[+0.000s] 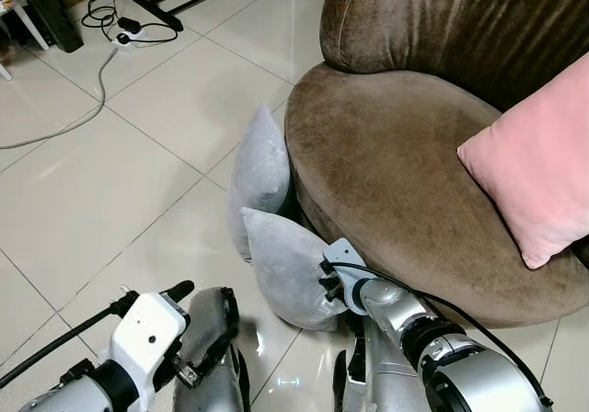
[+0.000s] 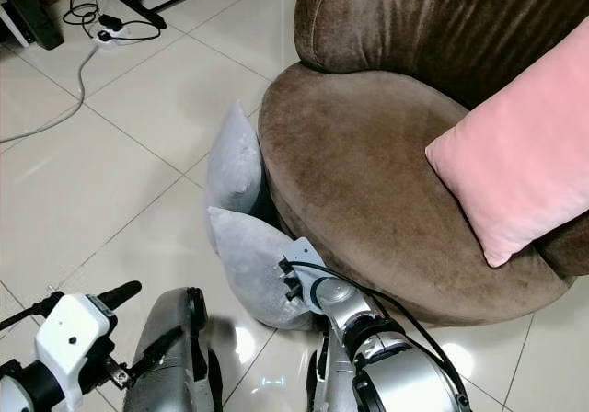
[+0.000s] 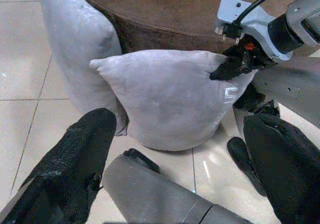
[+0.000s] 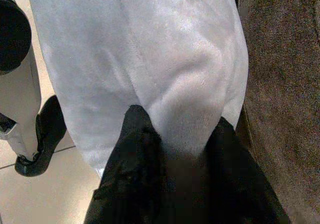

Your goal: Move the pillow to the sofa from floor

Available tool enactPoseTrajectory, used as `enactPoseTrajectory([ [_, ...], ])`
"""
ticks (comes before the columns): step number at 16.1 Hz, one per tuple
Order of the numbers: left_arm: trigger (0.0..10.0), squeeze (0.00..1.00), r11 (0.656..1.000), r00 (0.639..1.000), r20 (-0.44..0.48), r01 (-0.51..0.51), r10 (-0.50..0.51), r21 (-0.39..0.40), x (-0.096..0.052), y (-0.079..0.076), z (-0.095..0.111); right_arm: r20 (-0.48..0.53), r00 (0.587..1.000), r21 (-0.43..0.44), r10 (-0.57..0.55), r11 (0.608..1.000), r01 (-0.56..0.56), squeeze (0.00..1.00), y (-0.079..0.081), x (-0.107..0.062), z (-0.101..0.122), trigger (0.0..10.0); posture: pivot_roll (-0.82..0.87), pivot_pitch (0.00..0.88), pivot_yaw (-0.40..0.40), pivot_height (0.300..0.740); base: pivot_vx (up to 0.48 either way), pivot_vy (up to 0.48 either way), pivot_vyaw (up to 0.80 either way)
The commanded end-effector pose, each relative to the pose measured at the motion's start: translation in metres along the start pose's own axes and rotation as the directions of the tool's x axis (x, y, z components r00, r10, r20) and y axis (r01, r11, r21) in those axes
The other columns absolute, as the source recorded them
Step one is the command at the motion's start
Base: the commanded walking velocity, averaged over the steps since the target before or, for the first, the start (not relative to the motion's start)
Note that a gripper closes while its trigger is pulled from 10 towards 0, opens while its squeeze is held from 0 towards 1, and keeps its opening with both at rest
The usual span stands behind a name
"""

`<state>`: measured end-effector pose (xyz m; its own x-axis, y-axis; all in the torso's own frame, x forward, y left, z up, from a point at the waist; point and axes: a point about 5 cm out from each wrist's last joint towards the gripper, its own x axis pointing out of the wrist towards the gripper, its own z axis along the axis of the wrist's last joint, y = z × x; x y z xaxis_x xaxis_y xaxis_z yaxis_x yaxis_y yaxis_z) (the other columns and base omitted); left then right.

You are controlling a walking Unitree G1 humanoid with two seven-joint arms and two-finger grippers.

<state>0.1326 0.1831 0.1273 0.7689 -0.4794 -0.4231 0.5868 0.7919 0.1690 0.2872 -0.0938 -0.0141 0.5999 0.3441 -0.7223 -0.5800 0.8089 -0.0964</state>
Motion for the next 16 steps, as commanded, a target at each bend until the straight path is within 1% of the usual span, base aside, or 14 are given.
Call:
enactPoseTrajectory([
  [1,10.0,0.00,1.000,1.000,-0.009,0.015,-0.015,-0.004,0.000,-0.003,-0.001,-0.050,0.999,0.011,0.012,1.000,-0.012,0.00,0.002,-0.001,-0.014,0.0,0.18,0.209,-0.028,0.576,0.000,0.000,0.00],
  [3,10.0,0.00,1.000,1.000,-0.005,0.016,-0.016,-0.006,0.003,-0.003,-0.001,-0.042,0.999,0.015,0.023,1.000,-0.023,0.00,0.002,-0.001,-0.014,0.0,0.19,0.194,-0.030,0.576,0.000,0.000,0.00],
  [5,10.0,0.00,1.000,1.000,-0.001,0.020,-0.020,-0.001,0.008,-0.002,-0.002,-0.013,0.998,0.034,0.067,0.997,-0.067,0.00,0.004,-0.001,-0.009,0.0,0.20,0.166,-0.032,0.576,0.000,0.000,0.00],
  [6,10.0,0.00,1.000,1.000,-0.001,0.020,-0.020,-0.001,0.008,-0.002,-0.002,-0.011,0.997,0.034,0.071,0.997,-0.071,0.00,0.004,-0.001,-0.008,0.0,0.20,0.166,-0.032,0.576,0.000,0.000,0.00],
  [7,10.0,0.00,1.000,1.000,0.002,0.009,-0.009,0.002,0.011,0.001,-0.003,0.015,0.994,0.057,0.105,0.993,-0.106,0.00,0.005,0.000,-0.002,0.0,0.21,0.123,-0.040,0.576,0.000,0.000,0.00],
  [10,10.0,0.00,0.999,0.999,0.008,-0.048,0.048,0.024,0.017,0.011,-0.005,0.085,0.961,0.153,0.265,0.949,-0.275,0.00,0.014,-0.001,0.009,0.0,0.22,0.064,-0.051,0.576,0.000,0.000,0.00],
  [12,10.0,0.00,0.996,0.996,0.017,-0.087,0.086,0.032,0.020,0.021,-0.005,0.148,0.934,0.184,0.326,0.918,-0.350,0.00,0.014,-0.003,0.017,0.0,0.24,0.014,-0.054,0.576,0.000,0.000,0.00],
  [13,10.0,0.00,0.995,0.996,0.018,-0.093,0.093,0.033,0.020,0.023,-0.005,0.165,0.926,0.192,0.339,0.910,-0.368,0.00,0.013,-0.004,0.019,0.0,0.24,0.009,-0.055,0.576,0.000,0.000,0.00],
  [14,10.0,0.00,0.994,0.995,0.018,-0.100,0.100,0.039,0.022,0.028,-0.006,0.192,0.915,0.191,0.354,0.902,-0.388,0.00,0.011,-0.005,0.024,0.0,0.24,0.000,-0.056,0.576,0.000,0.000,0.00],
  [15,10.0,0.00,0.991,0.992,0.022,-0.122,0.121,0.055,0.020,0.033,-0.007,0.291,0.897,0.220,0.333,0.889,-0.401,0.00,-0.002,-0.010,0.039,0.0,0.24,0.000,-0.055,0.576,0.000,0.000,0.00],
  [16,10.0,0.00,0.988,0.989,0.036,-0.143,0.142,0.054,0.018,0.034,-0.005,0.388,0.874,0.250,0.292,0.879,-0.405,0.00,-0.017,-0.018,0.055,0.0,0.23,0.000,-0.055,0.576,0.000,0.000,0.00],
])
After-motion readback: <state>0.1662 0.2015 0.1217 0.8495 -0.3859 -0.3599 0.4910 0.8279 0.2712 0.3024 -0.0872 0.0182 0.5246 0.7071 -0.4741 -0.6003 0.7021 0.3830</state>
